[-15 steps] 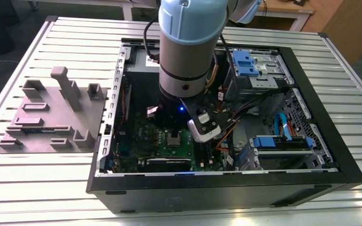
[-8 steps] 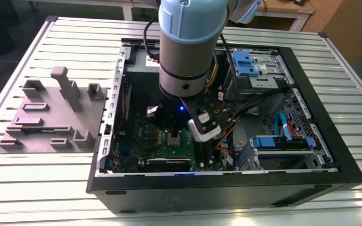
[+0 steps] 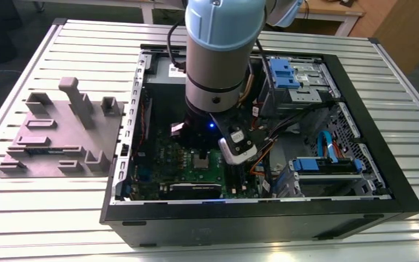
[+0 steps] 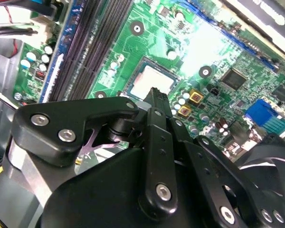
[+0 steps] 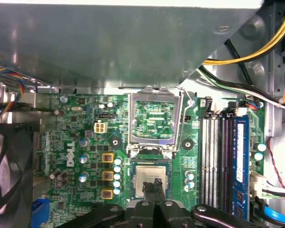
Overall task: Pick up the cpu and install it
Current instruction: 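Close the cpu cover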
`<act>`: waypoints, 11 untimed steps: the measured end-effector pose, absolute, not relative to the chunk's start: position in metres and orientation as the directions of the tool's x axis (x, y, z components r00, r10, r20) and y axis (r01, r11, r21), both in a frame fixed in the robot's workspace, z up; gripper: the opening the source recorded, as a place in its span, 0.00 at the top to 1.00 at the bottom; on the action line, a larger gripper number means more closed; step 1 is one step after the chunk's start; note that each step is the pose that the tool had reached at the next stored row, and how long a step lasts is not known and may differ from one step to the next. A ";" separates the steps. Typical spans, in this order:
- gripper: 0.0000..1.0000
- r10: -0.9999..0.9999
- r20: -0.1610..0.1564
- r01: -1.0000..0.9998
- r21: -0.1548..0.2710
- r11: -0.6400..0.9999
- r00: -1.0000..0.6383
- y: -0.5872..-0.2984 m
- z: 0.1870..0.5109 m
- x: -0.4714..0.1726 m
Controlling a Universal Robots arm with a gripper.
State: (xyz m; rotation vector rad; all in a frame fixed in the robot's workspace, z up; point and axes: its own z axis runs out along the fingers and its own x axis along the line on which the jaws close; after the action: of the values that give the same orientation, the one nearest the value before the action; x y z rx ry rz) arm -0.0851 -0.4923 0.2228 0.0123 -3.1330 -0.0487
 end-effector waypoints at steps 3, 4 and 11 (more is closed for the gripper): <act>0.90 -0.008 0.008 -0.008 0.031 0.999 -1.000 -0.492 0.223 -0.076; 0.90 -0.010 0.008 -0.010 0.031 0.999 -1.000 -0.492 0.223 -0.075; 0.90 -0.035 0.002 -0.035 0.031 0.999 -0.999 -0.492 0.235 -0.075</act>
State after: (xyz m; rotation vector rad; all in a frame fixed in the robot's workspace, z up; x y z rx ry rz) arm -0.0745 -0.4923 0.2352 0.0545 -3.1384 -0.0489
